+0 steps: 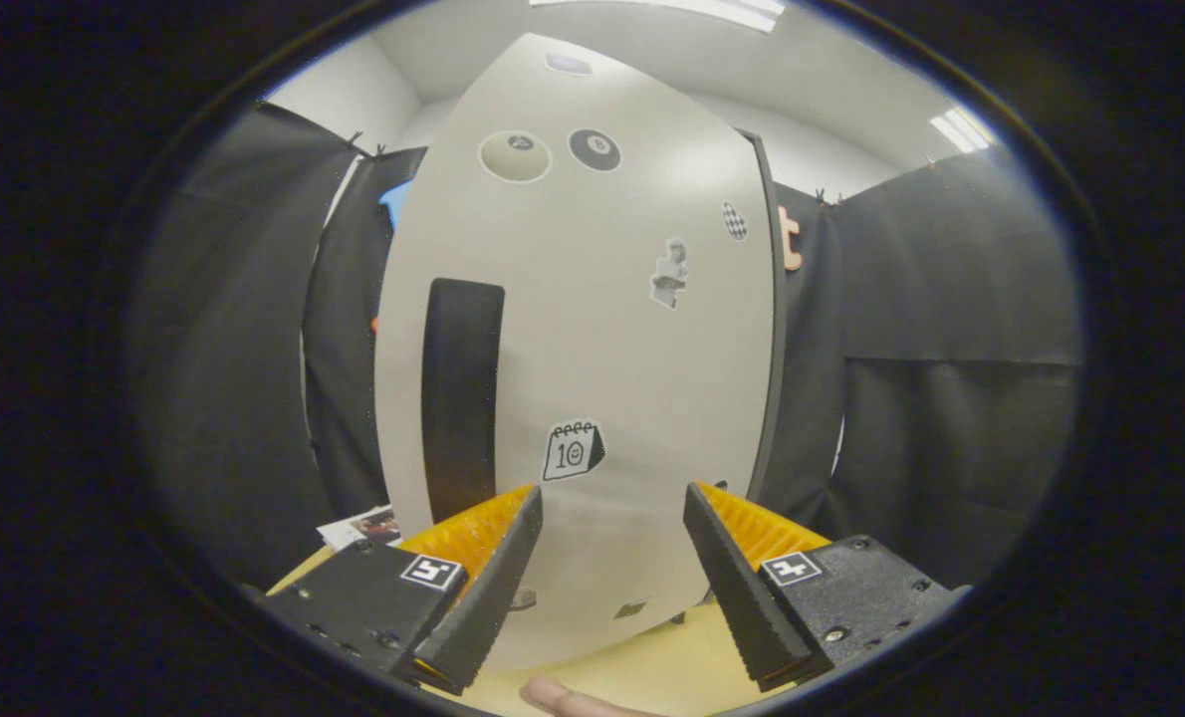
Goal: Open the shoe cabinet door, grab the shoes and put them into the shoe cabinet, then close the shoe cabinet door.
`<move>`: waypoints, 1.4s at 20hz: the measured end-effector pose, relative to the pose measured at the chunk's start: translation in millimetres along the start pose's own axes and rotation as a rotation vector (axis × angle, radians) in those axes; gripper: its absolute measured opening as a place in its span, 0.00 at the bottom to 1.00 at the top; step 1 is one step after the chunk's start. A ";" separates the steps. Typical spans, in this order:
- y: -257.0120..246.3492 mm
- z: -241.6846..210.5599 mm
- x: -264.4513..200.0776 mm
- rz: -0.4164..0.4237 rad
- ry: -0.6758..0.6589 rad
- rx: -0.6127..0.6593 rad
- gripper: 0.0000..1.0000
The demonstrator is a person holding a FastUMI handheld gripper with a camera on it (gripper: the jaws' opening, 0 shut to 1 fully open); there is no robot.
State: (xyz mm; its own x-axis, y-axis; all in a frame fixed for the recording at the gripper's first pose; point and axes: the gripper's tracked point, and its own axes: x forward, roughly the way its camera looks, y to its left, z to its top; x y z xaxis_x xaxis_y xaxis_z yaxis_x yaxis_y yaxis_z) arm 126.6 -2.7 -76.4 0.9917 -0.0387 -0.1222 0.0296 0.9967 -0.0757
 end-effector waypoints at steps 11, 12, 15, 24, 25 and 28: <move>14.3 -17.6 -5.3 0.084 0.068 0.020 0.95; 16.6 -17.0 -11.8 0.097 0.071 0.023 0.95; 18.5 -12.9 -33.0 0.118 0.056 0.033 0.95; 5.4 -20.8 -124.3 0.155 0.004 0.055 0.95; -6.9 -26.3 -131.9 0.163 -0.008 0.058 0.95; -10.0 -24.7 -156.9 0.200 -0.073 0.055 0.95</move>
State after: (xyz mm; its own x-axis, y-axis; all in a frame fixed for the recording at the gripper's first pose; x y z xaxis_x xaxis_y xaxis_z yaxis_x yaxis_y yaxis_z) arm -32.4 -8.4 -80.9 0.9848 0.1637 -0.0572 -0.1641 0.9864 -0.0027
